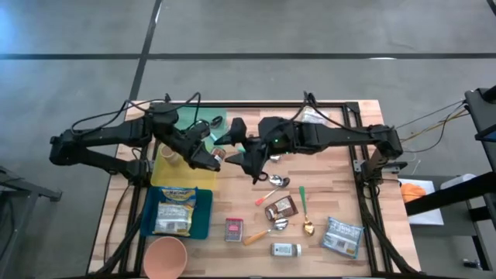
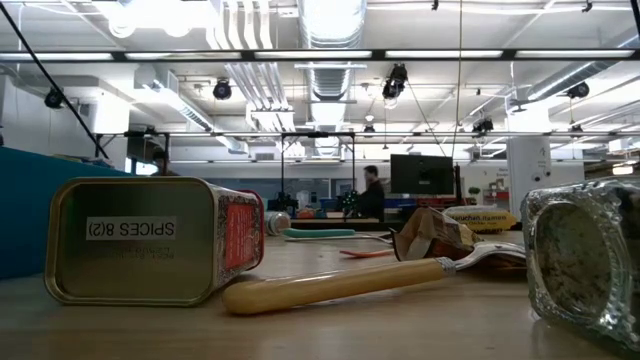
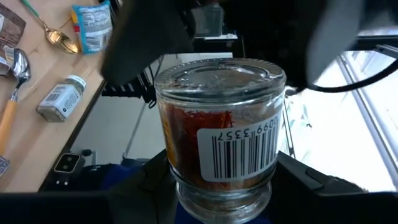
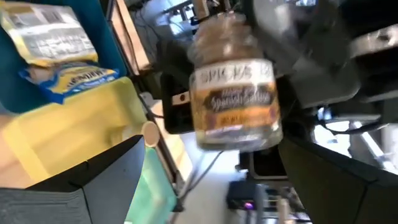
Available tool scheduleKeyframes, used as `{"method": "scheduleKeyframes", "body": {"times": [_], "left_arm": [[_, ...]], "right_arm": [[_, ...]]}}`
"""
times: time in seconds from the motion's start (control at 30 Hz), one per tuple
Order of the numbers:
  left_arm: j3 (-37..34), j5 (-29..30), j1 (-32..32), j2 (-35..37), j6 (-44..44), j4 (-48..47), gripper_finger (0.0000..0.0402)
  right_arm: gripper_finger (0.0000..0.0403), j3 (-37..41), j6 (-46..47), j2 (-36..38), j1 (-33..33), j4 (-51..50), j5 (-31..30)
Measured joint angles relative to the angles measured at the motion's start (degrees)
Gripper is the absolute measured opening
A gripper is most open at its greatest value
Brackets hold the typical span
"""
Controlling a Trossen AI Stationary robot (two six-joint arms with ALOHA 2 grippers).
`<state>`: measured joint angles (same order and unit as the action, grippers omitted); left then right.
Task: Pick & Place Food Item
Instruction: Put the right brown seasoning bottle into the yellow bin
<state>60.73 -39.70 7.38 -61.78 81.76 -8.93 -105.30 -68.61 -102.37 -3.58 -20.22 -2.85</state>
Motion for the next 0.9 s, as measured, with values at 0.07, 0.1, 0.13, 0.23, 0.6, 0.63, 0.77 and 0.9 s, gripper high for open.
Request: {"method": "scheduleKeyframes", "body": {"times": [0.07,0.1,0.13,0.23,0.6,0.63,0.77,0.9], "left_arm": [[0.0,0.0,0.0,-0.2,0.1,-0.1,0.018],[0.0,0.0,0.0,-0.3,0.2,-0.1,0.018],[0.0,0.0,0.0,-0.4,0.3,-0.1,0.018],[0.0,0.0,0.2,-0.7,0.4,0.0,0.018],[0.0,0.7,1.3,-1.9,0.6,0.2,0.018],[0.0,0.7,1.3,-1.9,0.6,0.2,0.018],[0.0,0.6,1.4,-1.9,0.8,0.4,0.018],[0.1,0.3,1.5,-1.8,1.3,0.8,0.018]], "right_arm": [[0.0365,0.0,-0.9,0.0,-0.5,0.8,-1.3],[0.0365,0.0,-0.9,0.0,-0.6,1.3,-1.6],[0.0365,0.0,-0.9,0.0,-0.6,1.7,-1.7],[0.0365,0.0,-0.9,0.0,-0.8,2.3,-1.9],[0.0349,0.0,-0.5,-0.3,-1.5,2.5,-4.9],[0.0337,0.0,-0.4,-0.3,-1.5,2.5,-4.8],[0.0269,0.0,0.9,-0.3,-1.5,1.9,-4.9],[0.0196,0.0,1.9,-0.3,-1.6,1.7,-4.9]]}}
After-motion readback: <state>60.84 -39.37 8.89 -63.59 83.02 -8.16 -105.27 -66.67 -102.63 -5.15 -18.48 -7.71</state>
